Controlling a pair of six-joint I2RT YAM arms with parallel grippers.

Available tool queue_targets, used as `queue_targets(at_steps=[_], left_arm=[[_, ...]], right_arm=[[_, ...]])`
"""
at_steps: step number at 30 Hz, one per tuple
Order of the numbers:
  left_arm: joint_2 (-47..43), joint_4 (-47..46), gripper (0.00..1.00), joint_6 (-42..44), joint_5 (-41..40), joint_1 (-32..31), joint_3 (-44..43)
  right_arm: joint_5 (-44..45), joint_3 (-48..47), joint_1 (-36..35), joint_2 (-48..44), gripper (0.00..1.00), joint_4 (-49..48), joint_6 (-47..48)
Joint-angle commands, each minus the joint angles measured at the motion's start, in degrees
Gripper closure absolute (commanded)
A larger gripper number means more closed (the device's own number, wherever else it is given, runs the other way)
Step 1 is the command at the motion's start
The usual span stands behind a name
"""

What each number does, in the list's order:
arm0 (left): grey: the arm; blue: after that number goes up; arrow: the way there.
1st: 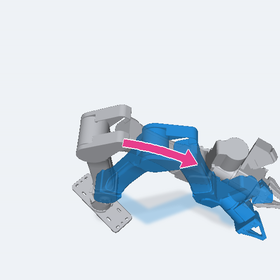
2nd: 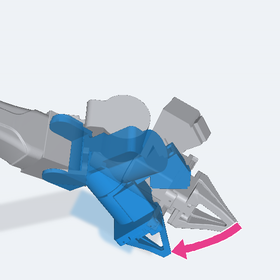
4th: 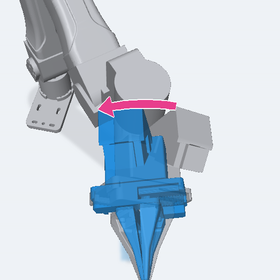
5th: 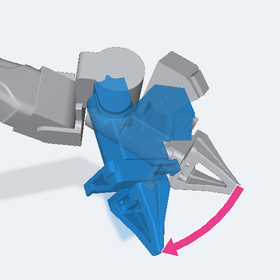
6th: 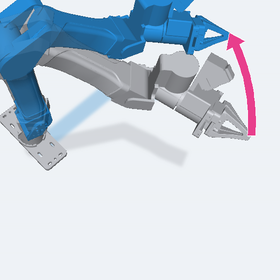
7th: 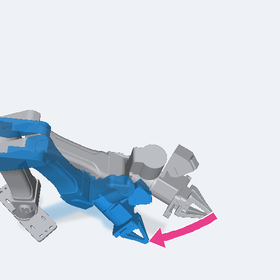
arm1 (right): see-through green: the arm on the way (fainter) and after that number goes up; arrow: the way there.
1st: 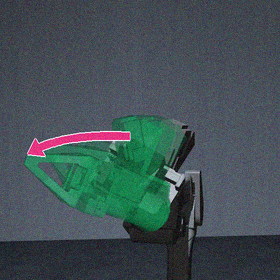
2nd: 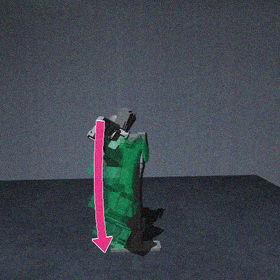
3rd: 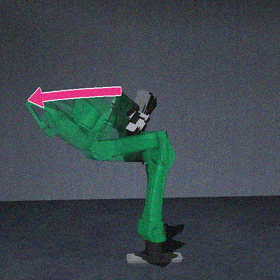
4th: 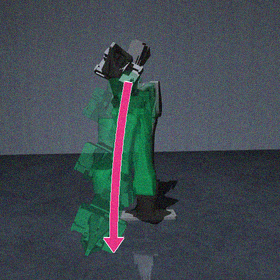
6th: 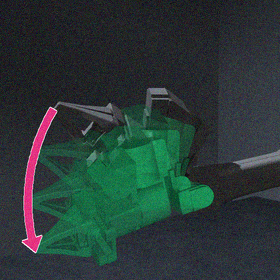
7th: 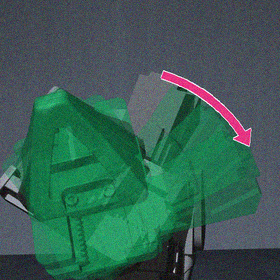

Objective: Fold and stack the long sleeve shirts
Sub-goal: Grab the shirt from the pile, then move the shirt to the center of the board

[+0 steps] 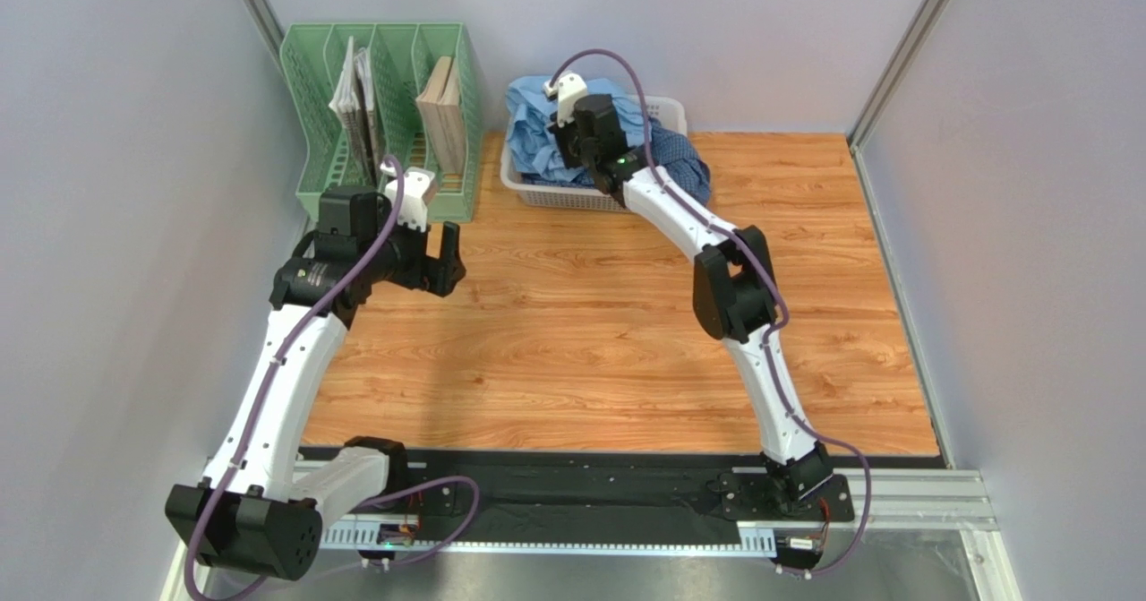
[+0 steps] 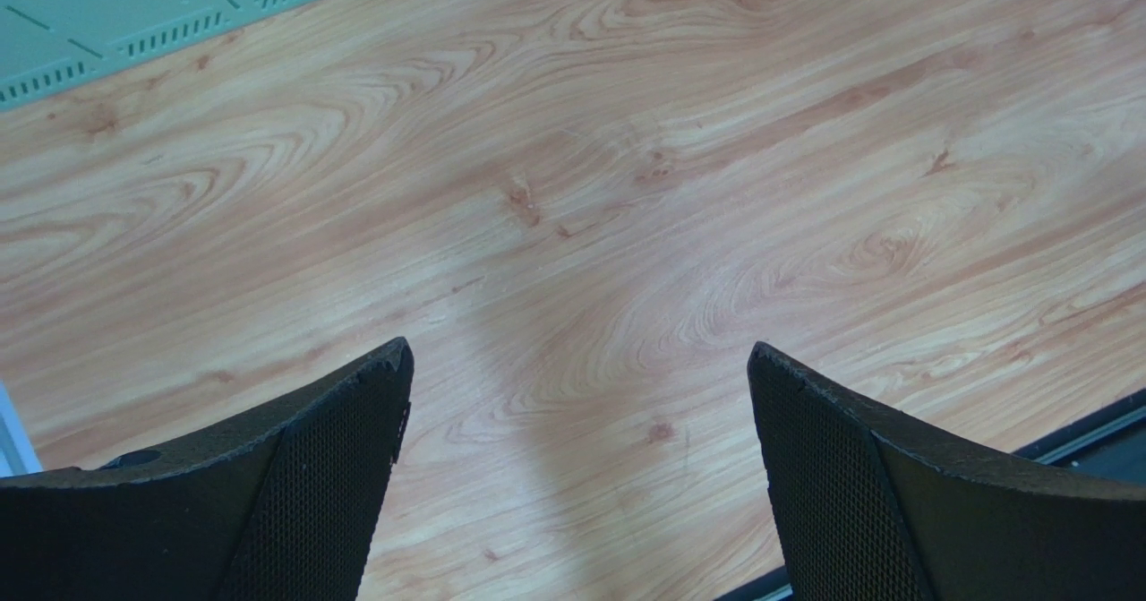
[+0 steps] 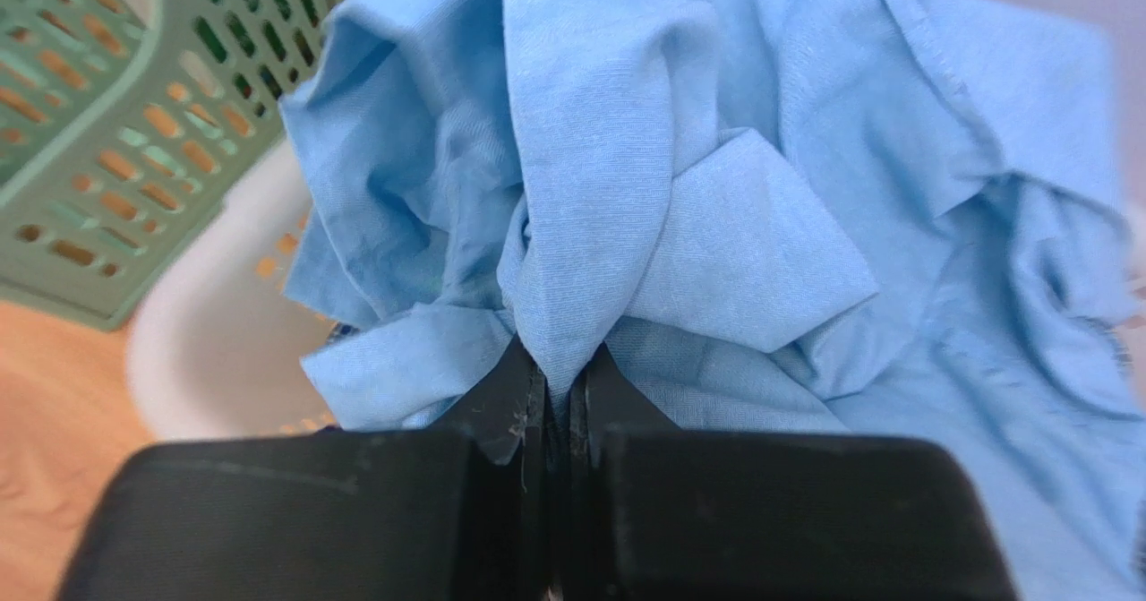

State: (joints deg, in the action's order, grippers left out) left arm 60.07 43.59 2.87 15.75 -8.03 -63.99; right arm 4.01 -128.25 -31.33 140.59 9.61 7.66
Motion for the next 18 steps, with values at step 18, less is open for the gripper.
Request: queue_targets(at_steps=[18], left_arm=[[-1.54,-0.09,0.01,-2.96,7.36,3.29,-12.31]], right_arm=[[-19.65,19.3,2.49,-56.72,0.63,20.69,-12.31]])
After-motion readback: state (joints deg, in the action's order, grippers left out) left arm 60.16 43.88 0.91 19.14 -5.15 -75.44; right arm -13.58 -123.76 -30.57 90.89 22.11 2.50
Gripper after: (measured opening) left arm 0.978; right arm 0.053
